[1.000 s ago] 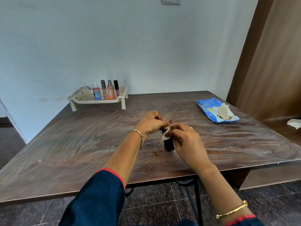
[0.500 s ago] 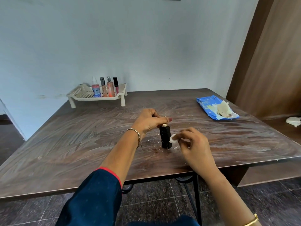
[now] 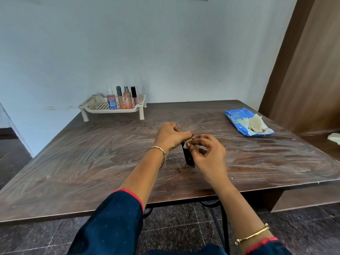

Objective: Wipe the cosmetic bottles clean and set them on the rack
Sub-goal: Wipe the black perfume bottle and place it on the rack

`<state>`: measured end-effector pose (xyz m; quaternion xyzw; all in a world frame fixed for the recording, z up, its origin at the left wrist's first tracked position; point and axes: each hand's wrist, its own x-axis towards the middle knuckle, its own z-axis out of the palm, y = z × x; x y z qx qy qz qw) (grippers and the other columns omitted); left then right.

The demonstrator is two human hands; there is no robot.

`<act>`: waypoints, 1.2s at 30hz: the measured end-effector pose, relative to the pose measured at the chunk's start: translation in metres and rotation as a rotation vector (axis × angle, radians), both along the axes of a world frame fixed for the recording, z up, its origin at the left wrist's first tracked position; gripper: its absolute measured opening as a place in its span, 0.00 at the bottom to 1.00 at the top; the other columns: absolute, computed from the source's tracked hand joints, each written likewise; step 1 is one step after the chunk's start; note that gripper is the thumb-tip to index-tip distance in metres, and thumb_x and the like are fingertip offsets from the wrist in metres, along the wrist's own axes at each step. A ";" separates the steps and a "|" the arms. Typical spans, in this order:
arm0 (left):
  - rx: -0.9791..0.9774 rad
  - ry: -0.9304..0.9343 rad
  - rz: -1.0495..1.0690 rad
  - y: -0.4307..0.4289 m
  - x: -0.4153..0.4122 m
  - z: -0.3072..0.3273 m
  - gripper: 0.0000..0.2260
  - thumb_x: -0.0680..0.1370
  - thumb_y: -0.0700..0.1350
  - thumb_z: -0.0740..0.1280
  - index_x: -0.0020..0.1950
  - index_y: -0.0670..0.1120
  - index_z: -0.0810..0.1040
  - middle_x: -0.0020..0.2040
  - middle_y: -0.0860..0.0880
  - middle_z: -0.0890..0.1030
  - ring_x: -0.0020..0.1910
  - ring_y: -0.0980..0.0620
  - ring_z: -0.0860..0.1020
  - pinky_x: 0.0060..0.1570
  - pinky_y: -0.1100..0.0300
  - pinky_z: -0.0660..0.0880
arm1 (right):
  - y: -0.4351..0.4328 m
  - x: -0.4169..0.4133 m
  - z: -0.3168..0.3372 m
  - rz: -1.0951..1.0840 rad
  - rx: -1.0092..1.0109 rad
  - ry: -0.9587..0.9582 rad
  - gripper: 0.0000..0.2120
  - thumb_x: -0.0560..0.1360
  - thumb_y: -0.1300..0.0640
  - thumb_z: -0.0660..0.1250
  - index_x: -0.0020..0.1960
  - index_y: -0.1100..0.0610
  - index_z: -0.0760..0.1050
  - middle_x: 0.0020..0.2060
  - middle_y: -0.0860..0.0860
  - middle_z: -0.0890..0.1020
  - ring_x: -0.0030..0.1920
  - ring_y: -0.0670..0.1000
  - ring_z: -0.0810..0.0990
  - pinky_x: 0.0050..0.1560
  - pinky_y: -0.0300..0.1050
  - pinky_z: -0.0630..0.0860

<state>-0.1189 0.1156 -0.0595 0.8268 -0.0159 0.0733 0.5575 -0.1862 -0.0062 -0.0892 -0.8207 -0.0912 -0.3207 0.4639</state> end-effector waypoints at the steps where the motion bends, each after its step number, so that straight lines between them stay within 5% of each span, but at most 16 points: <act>1: 0.000 0.008 0.000 0.000 0.001 0.000 0.17 0.63 0.47 0.78 0.30 0.48 0.69 0.28 0.49 0.75 0.35 0.49 0.75 0.44 0.46 0.79 | 0.000 0.001 0.000 0.000 -0.045 -0.008 0.02 0.70 0.60 0.74 0.42 0.54 0.83 0.43 0.43 0.78 0.45 0.42 0.78 0.45 0.38 0.77; 8: -0.029 0.039 0.038 0.000 0.008 -0.004 0.17 0.62 0.47 0.78 0.31 0.48 0.69 0.31 0.48 0.75 0.36 0.48 0.75 0.40 0.52 0.75 | -0.020 -0.002 -0.021 0.030 -0.245 0.057 0.05 0.67 0.63 0.75 0.38 0.55 0.82 0.40 0.47 0.79 0.40 0.47 0.79 0.42 0.50 0.79; 13: 0.040 0.019 0.036 -0.006 0.008 -0.001 0.16 0.63 0.47 0.77 0.31 0.48 0.69 0.30 0.50 0.74 0.35 0.49 0.75 0.40 0.52 0.76 | -0.022 -0.002 -0.017 0.034 -0.294 0.119 0.08 0.64 0.63 0.76 0.35 0.52 0.80 0.37 0.46 0.78 0.39 0.46 0.78 0.41 0.49 0.78; 21: 0.099 -0.001 0.048 -0.007 0.005 0.003 0.15 0.62 0.48 0.77 0.31 0.48 0.70 0.28 0.50 0.75 0.34 0.49 0.76 0.45 0.47 0.79 | -0.002 0.007 0.002 -0.035 0.004 0.086 0.08 0.67 0.60 0.75 0.43 0.51 0.79 0.42 0.44 0.80 0.44 0.41 0.78 0.45 0.32 0.74; 29: 0.037 0.019 0.011 -0.003 0.005 -0.003 0.17 0.59 0.53 0.76 0.33 0.49 0.70 0.33 0.49 0.77 0.44 0.44 0.82 0.49 0.42 0.79 | -0.017 0.002 -0.019 -0.025 -0.116 0.280 0.10 0.63 0.54 0.79 0.34 0.51 0.77 0.38 0.45 0.80 0.40 0.42 0.78 0.37 0.33 0.71; 36: -0.085 0.106 -0.207 0.005 -0.003 -0.002 0.13 0.72 0.52 0.73 0.48 0.45 0.78 0.47 0.42 0.81 0.50 0.45 0.80 0.57 0.44 0.77 | -0.019 0.000 -0.023 -0.035 -0.139 0.282 0.10 0.62 0.54 0.76 0.34 0.50 0.75 0.37 0.44 0.80 0.40 0.42 0.78 0.39 0.38 0.73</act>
